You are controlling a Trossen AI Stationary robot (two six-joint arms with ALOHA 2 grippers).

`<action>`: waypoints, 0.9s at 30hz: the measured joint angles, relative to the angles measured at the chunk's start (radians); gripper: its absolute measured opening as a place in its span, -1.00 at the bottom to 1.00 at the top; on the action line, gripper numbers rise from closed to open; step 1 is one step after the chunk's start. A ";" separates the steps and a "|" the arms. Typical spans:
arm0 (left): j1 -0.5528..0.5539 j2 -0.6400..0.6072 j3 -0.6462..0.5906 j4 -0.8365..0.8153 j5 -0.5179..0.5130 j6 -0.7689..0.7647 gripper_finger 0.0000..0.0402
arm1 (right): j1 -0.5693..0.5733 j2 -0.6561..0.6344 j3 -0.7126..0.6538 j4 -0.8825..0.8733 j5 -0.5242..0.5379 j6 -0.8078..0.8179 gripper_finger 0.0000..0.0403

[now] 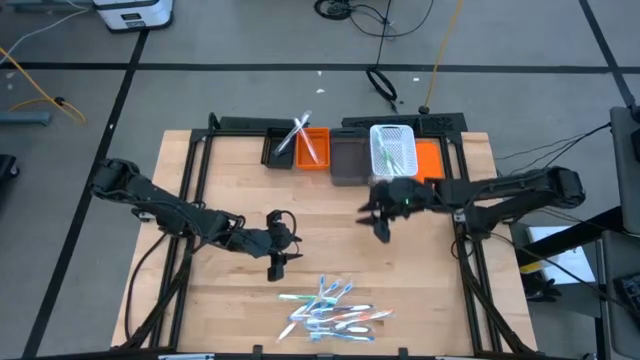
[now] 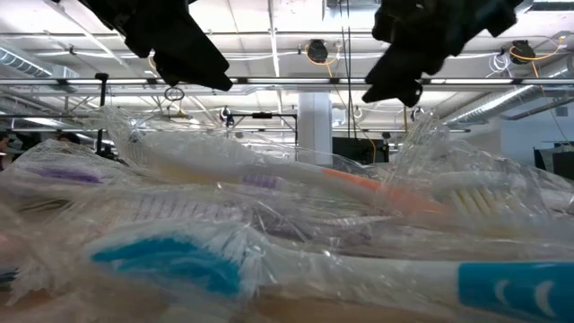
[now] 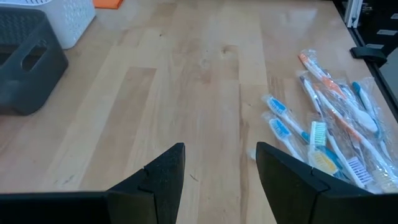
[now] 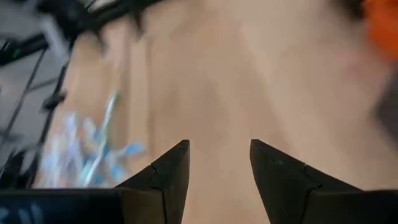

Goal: Pick & Place Toothbrushes
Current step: Put the purple toothbrush into the black basket

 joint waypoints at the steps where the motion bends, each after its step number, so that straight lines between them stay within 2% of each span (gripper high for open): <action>1: 0.000 0.000 0.000 0.000 0.000 0.000 0.00 | 0.028 0.000 -0.014 0.002 0.001 0.012 -0.21; 8: 0.000 0.000 0.000 0.000 0.000 0.006 0.00 | 0.240 0.022 -0.174 0.211 0.059 0.111 -0.21; 12: 0.001 0.000 0.000 0.001 -0.002 0.006 0.00 | 0.353 0.072 -0.245 0.337 0.168 0.144 -0.21; 16: 0.002 0.000 0.000 0.001 -0.003 0.006 0.00 | 0.437 0.163 -0.253 0.402 0.232 0.192 -0.21; 23: 0.002 0.000 0.000 0.001 -0.003 0.030 0.00 | 0.533 0.349 -0.253 0.651 0.243 0.209 -0.21; 27: 0.002 0.000 0.000 0.001 -0.003 0.032 0.00 | 0.568 0.433 -0.238 0.728 0.269 0.212 -0.21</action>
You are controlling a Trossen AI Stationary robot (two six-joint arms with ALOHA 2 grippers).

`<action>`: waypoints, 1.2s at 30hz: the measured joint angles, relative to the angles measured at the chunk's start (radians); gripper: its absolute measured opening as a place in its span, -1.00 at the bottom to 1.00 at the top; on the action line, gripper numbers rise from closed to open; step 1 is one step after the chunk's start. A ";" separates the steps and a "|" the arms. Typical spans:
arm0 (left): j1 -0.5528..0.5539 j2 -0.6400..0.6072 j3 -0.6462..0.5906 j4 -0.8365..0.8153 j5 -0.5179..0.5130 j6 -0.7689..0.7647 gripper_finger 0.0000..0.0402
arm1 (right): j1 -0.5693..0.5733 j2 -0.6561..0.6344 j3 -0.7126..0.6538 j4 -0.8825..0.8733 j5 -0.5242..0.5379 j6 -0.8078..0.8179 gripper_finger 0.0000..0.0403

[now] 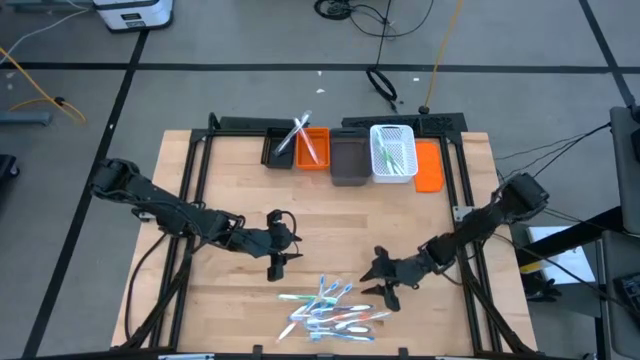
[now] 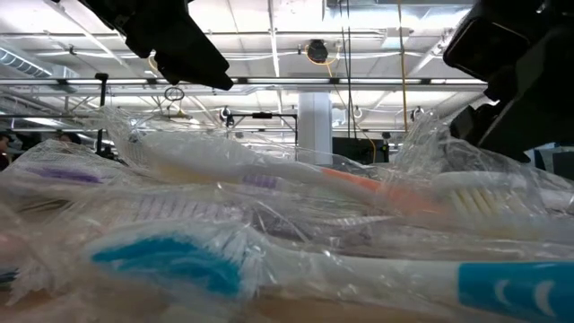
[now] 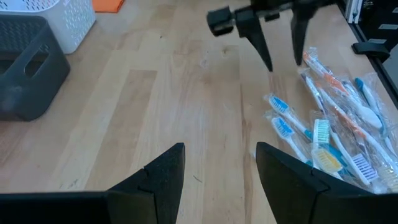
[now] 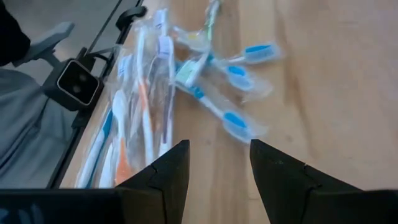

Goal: Pick & Place Toothbrushes
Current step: Put the purple toothbrush into the black basket

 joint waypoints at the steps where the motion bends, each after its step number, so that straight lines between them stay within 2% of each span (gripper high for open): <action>1: 0.000 0.000 0.000 0.000 0.000 0.000 0.00 | 0.008 0.017 0.014 0.000 0.003 0.002 -0.21; 9: 0.000 0.000 0.000 -0.001 0.000 0.000 0.00 | 0.045 0.187 0.164 -0.038 0.019 -0.008 -0.21; 19: 0.000 0.000 0.000 0.032 -0.017 -0.001 0.00 | 0.044 0.262 0.214 -0.076 0.027 0.006 -0.22; 23: 0.001 0.000 0.000 0.049 -0.036 0.000 0.00 | 0.044 0.274 0.215 -0.086 0.023 0.004 -0.38; 30: 0.001 0.000 0.000 0.045 -0.036 0.002 0.00 | 0.043 0.274 0.215 -0.102 0.025 -0.002 -0.91; 36: 0.001 0.000 0.000 0.045 -0.036 0.003 0.00 | 0.045 0.250 0.213 -0.121 0.011 -0.019 -0.91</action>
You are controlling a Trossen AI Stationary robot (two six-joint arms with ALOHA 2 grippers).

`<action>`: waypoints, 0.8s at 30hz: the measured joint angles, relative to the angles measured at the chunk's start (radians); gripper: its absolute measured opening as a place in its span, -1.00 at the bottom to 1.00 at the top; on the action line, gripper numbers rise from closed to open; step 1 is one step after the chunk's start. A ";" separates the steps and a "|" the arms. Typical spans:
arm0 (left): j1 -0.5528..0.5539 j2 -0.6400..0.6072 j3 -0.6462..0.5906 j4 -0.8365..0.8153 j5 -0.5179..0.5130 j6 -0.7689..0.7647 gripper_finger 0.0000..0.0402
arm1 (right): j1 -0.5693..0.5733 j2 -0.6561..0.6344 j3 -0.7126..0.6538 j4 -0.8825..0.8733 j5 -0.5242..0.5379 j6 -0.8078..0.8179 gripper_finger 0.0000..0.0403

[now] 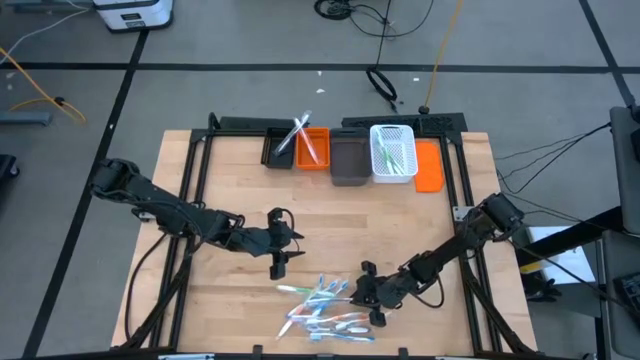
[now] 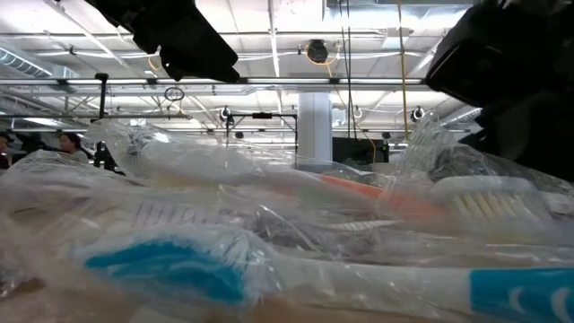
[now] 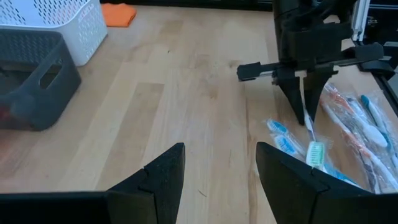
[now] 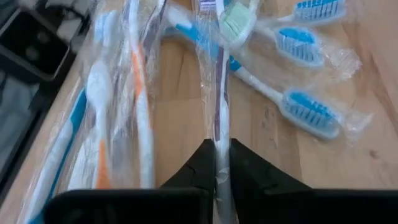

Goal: Pick & Place Toothbrushes
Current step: Put the purple toothbrush into the black basket

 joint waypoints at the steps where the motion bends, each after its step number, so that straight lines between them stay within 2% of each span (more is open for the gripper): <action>1: 0.000 0.000 0.000 -0.001 0.000 0.000 0.00 | 0.003 -0.012 -0.001 -0.007 -0.004 -0.010 -0.91; 6: 0.000 0.000 0.000 -0.001 0.000 0.000 0.00 | 0.015 -0.091 -0.003 -0.022 -0.009 -0.077 -0.91; 13: 0.000 0.000 0.000 -0.001 0.001 0.000 0.00 | 0.025 -0.196 -0.003 -0.079 0.140 -0.154 -0.91; 24: 0.000 0.000 0.000 0.061 -0.009 0.029 0.00 | 0.024 -0.299 -0.003 -0.078 0.275 -0.278 -0.91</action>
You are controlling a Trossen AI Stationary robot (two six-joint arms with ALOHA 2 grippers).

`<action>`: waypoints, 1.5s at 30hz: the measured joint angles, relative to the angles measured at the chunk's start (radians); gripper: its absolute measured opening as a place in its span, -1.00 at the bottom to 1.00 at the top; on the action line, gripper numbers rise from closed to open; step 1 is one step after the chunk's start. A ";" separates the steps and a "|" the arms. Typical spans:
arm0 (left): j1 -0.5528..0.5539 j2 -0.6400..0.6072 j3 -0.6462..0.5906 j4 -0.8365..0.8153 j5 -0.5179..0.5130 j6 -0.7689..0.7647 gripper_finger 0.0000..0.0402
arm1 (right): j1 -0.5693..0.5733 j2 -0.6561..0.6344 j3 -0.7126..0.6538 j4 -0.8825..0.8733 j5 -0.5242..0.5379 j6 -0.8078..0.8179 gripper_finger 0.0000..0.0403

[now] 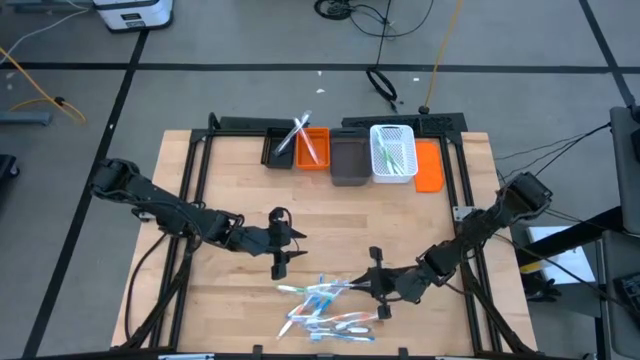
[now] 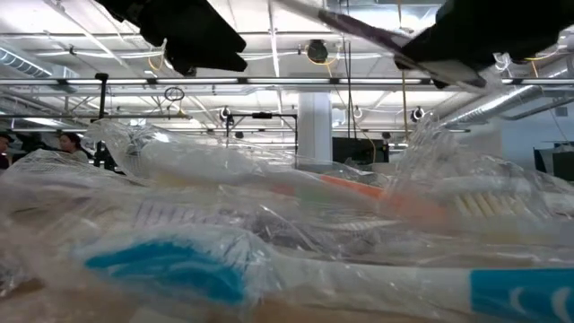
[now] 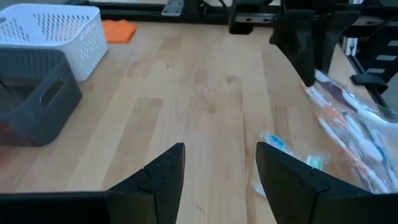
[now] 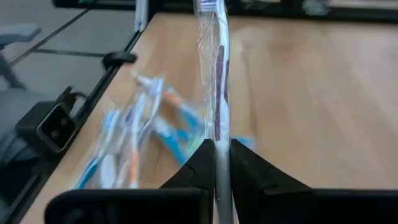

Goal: Pick & Place Toothbrushes
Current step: Put the purple toothbrush into the black basket

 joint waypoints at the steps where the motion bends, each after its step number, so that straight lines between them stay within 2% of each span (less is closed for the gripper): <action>1: 0.000 0.000 0.000 0.007 0.000 0.004 0.00 | 0.000 -0.009 0.000 0.001 0.016 -0.009 -0.91; 7: 0.000 0.000 0.000 0.033 0.000 0.020 0.00 | -0.008 -0.064 0.000 0.036 0.123 -0.095 -0.91; 11: 0.000 0.000 0.000 0.065 0.000 0.029 0.00 | -0.037 -0.095 0.001 0.076 0.156 -0.150 -0.91; 23: 0.000 0.000 0.000 0.218 -0.009 0.104 0.00 | -0.159 -0.155 0.001 0.222 0.157 -0.289 -0.91; 30: -0.001 0.000 0.000 0.420 -0.093 0.203 0.00 | -0.192 -0.158 0.001 0.318 0.153 -0.354 -0.91; 35: 0.000 0.000 0.000 0.586 -0.094 0.303 0.00 | -0.211 -0.158 0.001 0.335 0.152 -0.367 -0.91; 41: 0.002 0.000 0.000 0.676 -0.093 0.354 0.00 | -0.228 -0.158 0.001 0.391 0.147 -0.407 -0.91; 45: 0.017 0.000 0.000 0.717 -0.091 0.363 0.00 | -0.246 -0.158 0.001 0.442 0.065 -0.412 -0.91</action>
